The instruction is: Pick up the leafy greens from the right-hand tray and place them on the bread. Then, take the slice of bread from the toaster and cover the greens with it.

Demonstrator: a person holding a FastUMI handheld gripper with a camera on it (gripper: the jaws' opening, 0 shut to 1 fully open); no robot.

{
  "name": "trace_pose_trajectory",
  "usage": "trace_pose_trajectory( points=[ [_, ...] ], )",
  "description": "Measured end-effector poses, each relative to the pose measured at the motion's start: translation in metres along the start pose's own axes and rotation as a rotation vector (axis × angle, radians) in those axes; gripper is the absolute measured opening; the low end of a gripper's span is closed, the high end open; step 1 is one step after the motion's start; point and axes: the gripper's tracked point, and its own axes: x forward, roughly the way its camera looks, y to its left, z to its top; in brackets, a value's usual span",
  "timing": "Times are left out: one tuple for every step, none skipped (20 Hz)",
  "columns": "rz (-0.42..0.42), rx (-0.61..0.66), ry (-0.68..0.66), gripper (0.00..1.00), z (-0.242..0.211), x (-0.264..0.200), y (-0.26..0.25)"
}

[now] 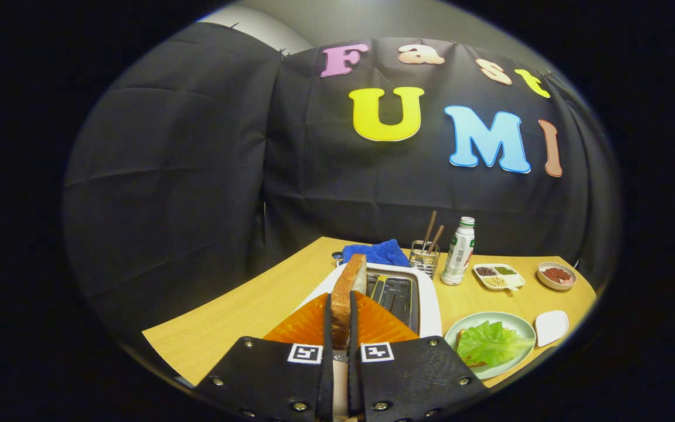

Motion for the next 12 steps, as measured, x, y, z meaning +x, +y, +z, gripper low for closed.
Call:
trace_pose_trajectory(
  points=[
    [-0.009, 0.007, -0.015, 0.10, 0.003, -0.002, -0.003],
    [0.001, 0.012, -0.016, 0.10, 0.006, -0.003, -0.002],
    [0.001, 0.006, -0.030, 0.10, 0.010, -0.002, 0.000],
    [0.006, 0.004, -0.042, 0.10, 0.017, -0.006, 0.001],
    [0.010, 0.006, -0.050, 0.10, 0.020, -0.007, 0.001],
    [0.011, 0.014, -0.061, 0.10, 0.026, -0.009, 0.001],
    [0.019, 0.023, -0.070, 0.10, 0.030, -0.011, 0.001],
    [0.024, 0.029, -0.080, 0.10, 0.035, -0.014, 0.001],
    [0.042, 0.040, -0.099, 0.10, 0.041, -0.019, 0.003],
    [0.063, 0.049, -0.110, 0.10, 0.046, -0.022, 0.007],
    [0.066, 0.055, -0.111, 0.10, 0.047, -0.024, 0.005],
    [0.071, 0.064, -0.111, 0.09, 0.051, -0.026, 0.003]
  ],
)
